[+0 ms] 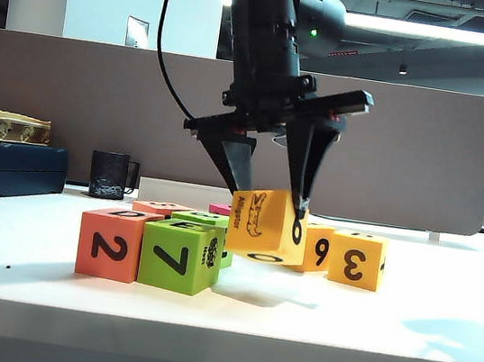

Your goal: Select the appropriate blocks from the scattered letter blocks on the table and arrange them in a row to spell out "DEEP".

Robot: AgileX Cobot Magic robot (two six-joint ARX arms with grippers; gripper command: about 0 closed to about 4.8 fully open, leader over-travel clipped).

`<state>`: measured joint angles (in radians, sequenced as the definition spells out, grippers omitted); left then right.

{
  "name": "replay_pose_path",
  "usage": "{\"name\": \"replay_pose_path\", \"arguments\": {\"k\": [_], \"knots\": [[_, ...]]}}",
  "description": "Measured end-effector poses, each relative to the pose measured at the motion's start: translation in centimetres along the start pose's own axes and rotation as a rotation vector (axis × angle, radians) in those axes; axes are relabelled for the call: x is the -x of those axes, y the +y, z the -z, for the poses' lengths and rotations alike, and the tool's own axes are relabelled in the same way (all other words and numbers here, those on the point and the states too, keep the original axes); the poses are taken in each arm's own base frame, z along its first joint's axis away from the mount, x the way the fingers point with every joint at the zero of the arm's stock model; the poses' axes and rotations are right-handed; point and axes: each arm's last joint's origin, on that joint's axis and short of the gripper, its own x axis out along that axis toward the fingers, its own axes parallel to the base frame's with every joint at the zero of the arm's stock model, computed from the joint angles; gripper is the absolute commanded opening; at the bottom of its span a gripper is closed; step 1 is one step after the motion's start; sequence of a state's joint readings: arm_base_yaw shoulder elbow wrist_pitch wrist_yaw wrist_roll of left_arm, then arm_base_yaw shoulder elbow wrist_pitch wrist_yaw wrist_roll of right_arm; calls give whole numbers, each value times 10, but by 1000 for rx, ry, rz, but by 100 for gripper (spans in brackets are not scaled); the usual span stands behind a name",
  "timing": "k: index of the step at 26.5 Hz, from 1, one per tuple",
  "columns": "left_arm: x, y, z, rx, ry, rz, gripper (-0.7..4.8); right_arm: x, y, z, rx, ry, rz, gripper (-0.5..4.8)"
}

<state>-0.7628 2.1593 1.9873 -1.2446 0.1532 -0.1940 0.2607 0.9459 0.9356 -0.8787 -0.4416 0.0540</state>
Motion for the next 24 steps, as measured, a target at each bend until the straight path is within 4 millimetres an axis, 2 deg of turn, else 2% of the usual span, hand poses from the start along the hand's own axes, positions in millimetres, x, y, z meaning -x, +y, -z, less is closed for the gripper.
{"name": "replay_pose_path", "arguments": {"k": [4,19,23,24], "knots": [[-12,-2,-2,-1,20,-2,265,0,0,0,0,0,0,-5],[-25,-1,-6,3,36,-3,269,0,0,0,0,0,0,-5],[-27,-1,-6,5,51,-2,295,0,0,0,0,0,0,-5],[-30,0,-5,7,64,-3,331,0,0,0,0,0,0,-5]]}}
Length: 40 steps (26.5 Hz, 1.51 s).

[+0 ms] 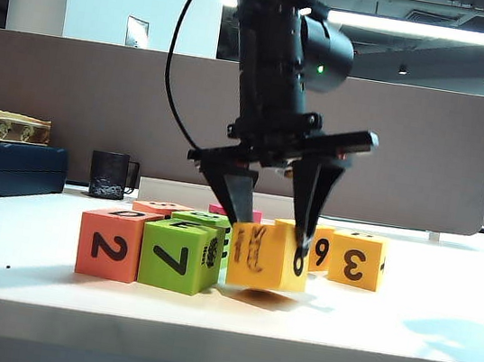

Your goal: Select the appropriate blocks from the scattered letter blocks on the table and arrange them in a row to spell out "DEEP".

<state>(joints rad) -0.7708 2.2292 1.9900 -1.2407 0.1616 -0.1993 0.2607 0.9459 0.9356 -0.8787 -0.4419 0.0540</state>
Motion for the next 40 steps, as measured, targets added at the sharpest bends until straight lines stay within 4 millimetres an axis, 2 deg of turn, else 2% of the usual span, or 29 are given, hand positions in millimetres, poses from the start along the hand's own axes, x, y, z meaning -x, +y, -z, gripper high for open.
{"name": "replay_pose_path", "arguments": {"k": [2,8,21,24,28,36,40], "knots": [[-1,1,2,5,30,-5,350,0,0,0,0,0,0,-5],[0,0,3,6,35,5,350,0,0,0,0,0,0,-5],[23,-4,6,-10,-41,46,350,0,0,0,1,-1,0,-5],[31,-6,1,-29,-131,48,350,0,0,-2,11,-22,-1,-5],[32,-7,-7,-63,-217,42,350,1,0,-4,40,-36,14,-6],[39,-14,-27,-102,-446,53,349,21,5,-20,92,-116,177,-6],[37,-20,-32,-118,-494,62,349,27,8,-23,98,-127,201,-6]]}}
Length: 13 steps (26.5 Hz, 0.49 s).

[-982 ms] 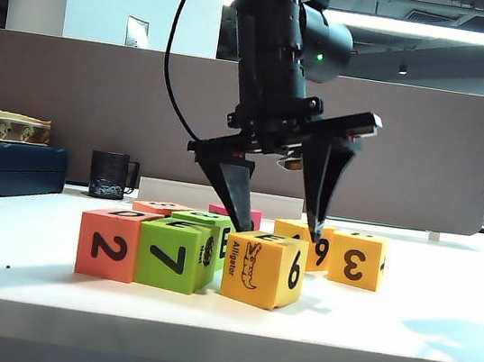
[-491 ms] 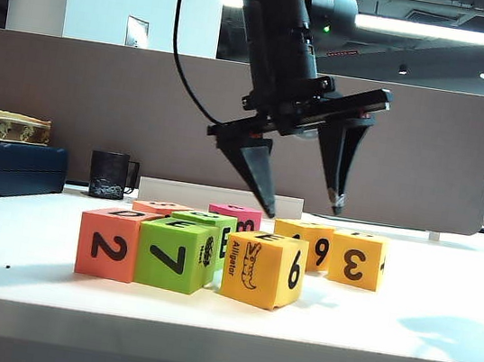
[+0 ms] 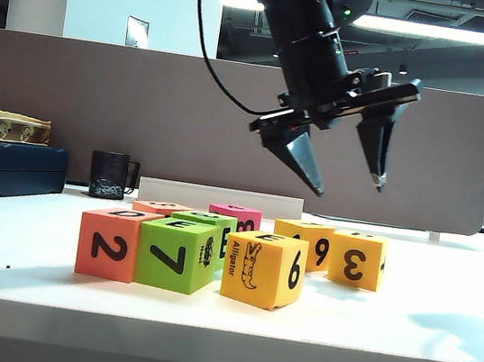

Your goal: Select the appropriate blocks from the scattered letter blocks on the table and arrange them in a row to spell out "DEEP".

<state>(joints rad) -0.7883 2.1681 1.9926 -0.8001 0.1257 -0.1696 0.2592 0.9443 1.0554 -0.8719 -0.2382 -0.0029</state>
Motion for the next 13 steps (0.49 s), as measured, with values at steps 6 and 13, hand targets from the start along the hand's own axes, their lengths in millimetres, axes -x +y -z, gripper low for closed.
{"name": "replay_pose_path", "arguments": {"k": [6,13], "knots": [[-25,0,4,-5,15,3,349,1,0,1,-1,16,14,-5],[-49,0,10,-8,39,-9,349,2,0,1,-2,19,14,-6]]}}
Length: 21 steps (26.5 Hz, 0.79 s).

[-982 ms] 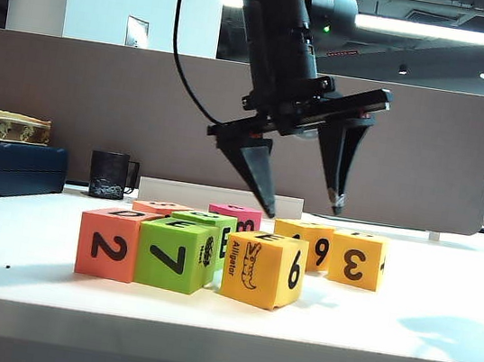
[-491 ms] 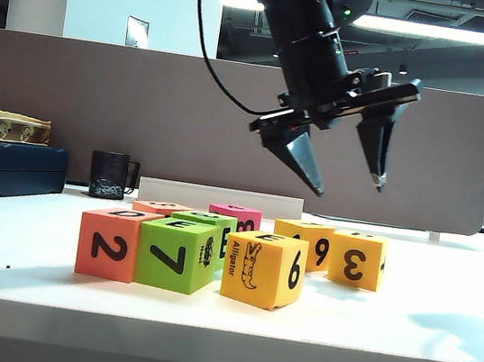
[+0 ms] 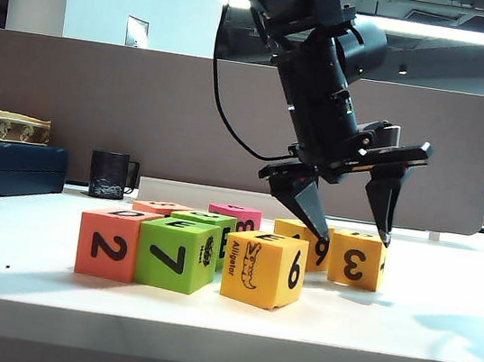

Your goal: Select the appropriate blocks from the scattered letter blocks on the table and arrange them in a row to spell out "DEEP".

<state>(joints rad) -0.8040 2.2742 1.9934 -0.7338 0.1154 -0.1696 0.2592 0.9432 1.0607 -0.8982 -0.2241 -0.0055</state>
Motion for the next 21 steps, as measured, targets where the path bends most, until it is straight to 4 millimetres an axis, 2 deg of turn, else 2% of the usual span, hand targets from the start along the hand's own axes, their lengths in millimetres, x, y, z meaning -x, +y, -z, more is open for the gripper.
{"name": "replay_pose_path", "arguments": {"k": [4,12,17,21], "knots": [[-1,-1,-3,-5,-35,3,349,0,0,0,0,0,0,-5],[-16,1,-1,-6,-32,0,333,0,0,0,0,1,0,-5],[-17,1,-2,-8,-50,-11,238,0,0,0,0,0,0,-6],[-17,1,-2,-8,-50,-12,233,0,0,0,0,0,0,-5]]}}
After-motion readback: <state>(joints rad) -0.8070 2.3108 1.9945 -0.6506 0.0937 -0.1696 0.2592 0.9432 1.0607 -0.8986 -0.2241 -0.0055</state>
